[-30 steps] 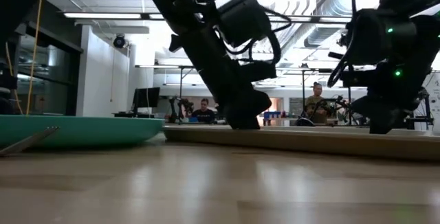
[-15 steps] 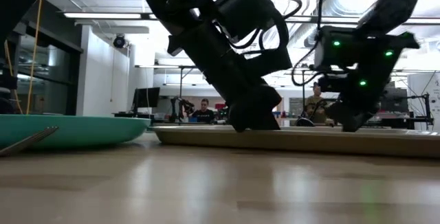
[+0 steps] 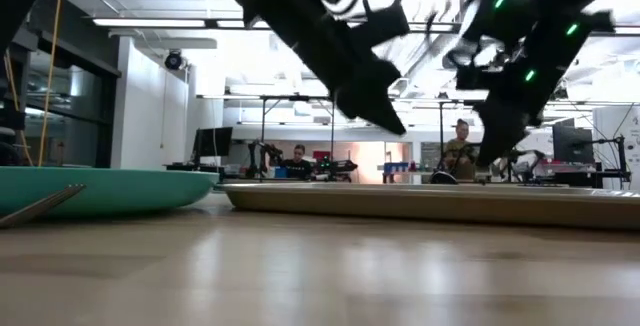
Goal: Pick and place plate/cup/fork/spoon on tray
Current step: Adjust the gray serving tray
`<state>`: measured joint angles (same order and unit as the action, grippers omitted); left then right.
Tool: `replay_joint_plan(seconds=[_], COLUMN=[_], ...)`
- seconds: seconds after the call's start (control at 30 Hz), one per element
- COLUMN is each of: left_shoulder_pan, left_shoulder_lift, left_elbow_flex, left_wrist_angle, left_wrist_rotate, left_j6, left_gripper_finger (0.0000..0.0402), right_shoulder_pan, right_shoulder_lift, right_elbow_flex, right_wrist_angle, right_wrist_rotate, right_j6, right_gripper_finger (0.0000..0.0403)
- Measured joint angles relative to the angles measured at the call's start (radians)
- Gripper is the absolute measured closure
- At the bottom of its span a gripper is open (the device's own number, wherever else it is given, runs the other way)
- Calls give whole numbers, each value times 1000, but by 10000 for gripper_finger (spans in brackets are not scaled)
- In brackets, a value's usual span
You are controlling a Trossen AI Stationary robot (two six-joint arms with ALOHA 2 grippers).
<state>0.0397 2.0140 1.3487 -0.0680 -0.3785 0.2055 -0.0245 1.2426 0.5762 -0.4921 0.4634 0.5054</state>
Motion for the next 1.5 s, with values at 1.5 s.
replay_joint_plan(seconds=[1.5], left_shoulder_pan=[151], left_shoulder_lift=[148], left_elbow_flex=[-89], left_wrist_angle=[-62], left_wrist_rotate=[-174], left_j6=[-181], left_gripper_finger=[401], right_shoulder_pan=[445], right_shoulder_lift=[228], right_elbow_flex=[-5], right_wrist_angle=[-157], right_wrist_rotate=[-28], right_j6=[482], right_gripper_finger=[403])
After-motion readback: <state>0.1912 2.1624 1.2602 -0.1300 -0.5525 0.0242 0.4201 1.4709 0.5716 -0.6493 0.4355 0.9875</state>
